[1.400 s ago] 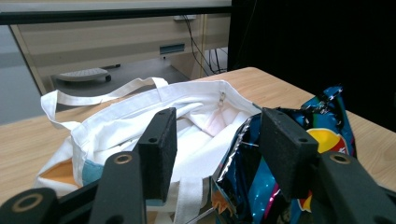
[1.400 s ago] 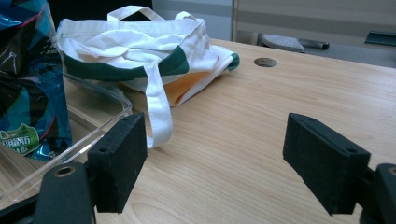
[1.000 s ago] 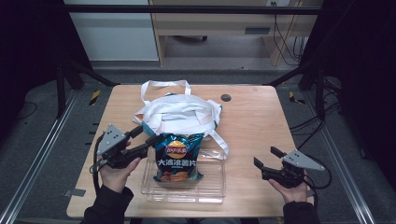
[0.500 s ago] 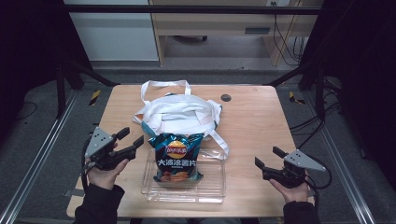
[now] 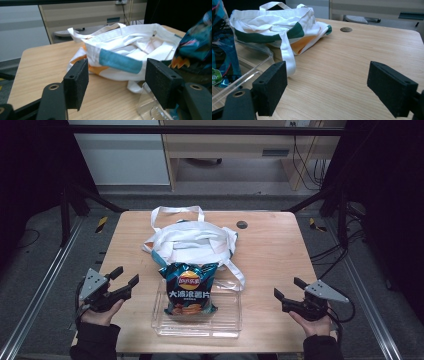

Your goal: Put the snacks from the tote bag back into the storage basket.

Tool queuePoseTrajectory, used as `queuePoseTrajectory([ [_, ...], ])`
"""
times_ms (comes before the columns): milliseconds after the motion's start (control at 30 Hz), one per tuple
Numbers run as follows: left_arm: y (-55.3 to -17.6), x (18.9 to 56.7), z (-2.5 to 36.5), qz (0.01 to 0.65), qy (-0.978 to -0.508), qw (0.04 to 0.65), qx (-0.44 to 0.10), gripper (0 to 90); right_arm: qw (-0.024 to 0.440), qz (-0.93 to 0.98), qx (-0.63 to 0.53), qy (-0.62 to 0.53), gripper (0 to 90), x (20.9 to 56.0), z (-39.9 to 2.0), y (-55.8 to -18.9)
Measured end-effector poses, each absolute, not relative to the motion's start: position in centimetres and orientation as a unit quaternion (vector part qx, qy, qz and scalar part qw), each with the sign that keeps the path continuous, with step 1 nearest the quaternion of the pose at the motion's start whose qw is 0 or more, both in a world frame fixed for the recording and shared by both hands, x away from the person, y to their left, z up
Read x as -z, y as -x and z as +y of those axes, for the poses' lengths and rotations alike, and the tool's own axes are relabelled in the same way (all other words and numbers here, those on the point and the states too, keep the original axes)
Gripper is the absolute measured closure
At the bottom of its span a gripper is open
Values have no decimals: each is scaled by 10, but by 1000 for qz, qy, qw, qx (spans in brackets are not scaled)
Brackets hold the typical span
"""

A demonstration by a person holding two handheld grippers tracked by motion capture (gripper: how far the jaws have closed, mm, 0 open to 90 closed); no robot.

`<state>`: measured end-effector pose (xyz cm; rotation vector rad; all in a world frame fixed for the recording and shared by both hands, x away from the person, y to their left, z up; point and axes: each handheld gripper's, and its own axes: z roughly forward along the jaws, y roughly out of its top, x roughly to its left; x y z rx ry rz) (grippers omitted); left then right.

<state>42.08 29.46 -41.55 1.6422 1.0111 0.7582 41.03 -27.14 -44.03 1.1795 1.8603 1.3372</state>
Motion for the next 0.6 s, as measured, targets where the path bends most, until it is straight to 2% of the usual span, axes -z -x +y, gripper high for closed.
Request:
queuePoseTrajectory([
  [333, -426, 451, 301, 430, -706, 473, -305, 319, 275, 688, -495, -454, 164, 444, -278, -413],
  [600, -432, 460, 304, 431, -718, 461, -294, 312, 274, 692, -487, -456, 152, 448, -281, -416],
])
